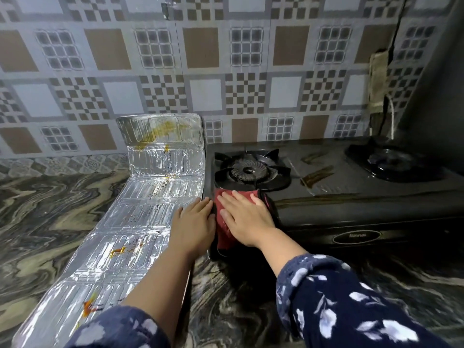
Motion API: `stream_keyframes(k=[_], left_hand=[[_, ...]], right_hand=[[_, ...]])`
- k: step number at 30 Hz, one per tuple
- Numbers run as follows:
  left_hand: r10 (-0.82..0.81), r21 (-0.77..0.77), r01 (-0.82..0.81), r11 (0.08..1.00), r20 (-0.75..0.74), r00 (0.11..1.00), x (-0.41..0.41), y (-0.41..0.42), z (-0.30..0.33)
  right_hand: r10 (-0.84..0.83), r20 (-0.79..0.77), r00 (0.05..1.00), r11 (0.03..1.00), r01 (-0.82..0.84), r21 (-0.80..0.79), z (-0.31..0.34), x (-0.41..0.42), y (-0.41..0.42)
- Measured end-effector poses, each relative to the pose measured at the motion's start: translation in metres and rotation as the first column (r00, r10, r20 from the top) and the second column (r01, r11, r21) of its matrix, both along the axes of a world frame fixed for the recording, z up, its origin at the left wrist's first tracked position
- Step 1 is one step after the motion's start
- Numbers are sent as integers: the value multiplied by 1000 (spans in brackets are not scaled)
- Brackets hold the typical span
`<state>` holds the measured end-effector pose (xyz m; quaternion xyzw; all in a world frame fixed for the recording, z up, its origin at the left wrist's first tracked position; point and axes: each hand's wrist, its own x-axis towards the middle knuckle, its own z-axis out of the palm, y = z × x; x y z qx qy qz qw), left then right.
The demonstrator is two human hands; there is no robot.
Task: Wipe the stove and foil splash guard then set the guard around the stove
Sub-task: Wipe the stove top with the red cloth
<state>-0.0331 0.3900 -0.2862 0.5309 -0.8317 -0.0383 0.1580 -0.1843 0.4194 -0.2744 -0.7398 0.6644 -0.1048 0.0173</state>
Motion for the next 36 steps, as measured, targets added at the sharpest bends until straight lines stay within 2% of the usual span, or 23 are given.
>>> stream_keyframes(k=[7, 13, 17, 22, 28, 31, 36], left_hand=[[-23, -28, 23, 999, -3, 1000, 6, -2, -3], [-97, -94, 94, 991, -25, 995, 14, -7, -2], [-121, -135, 122, 983, 22, 992, 5, -12, 8], [-164, -150, 170, 974, 49, 985, -27, -18, 18], [-261, -112, 263, 958, 32, 965, -47, -19, 18], [-265, -69, 265, 962, 18, 964, -47, -19, 17], [-258, -119, 258, 959, 18, 966, -63, -16, 17]], right_hand=[[-163, -11, 987, 985, 163, 63, 0, -6, 9], [-146, -8, 989, 987, 146, 73, 3, 19, -7], [-151, 2, 989, 988, 151, 39, -2, 8, 8], [-303, 22, 953, 953, 302, 27, -6, -29, 28], [-517, -14, 856, 845, 513, 152, 1, -64, 29], [-492, -3, 871, 862, 487, 141, 1, -50, 22], [-346, 44, 937, 938, 346, -1, -8, -50, 41]])
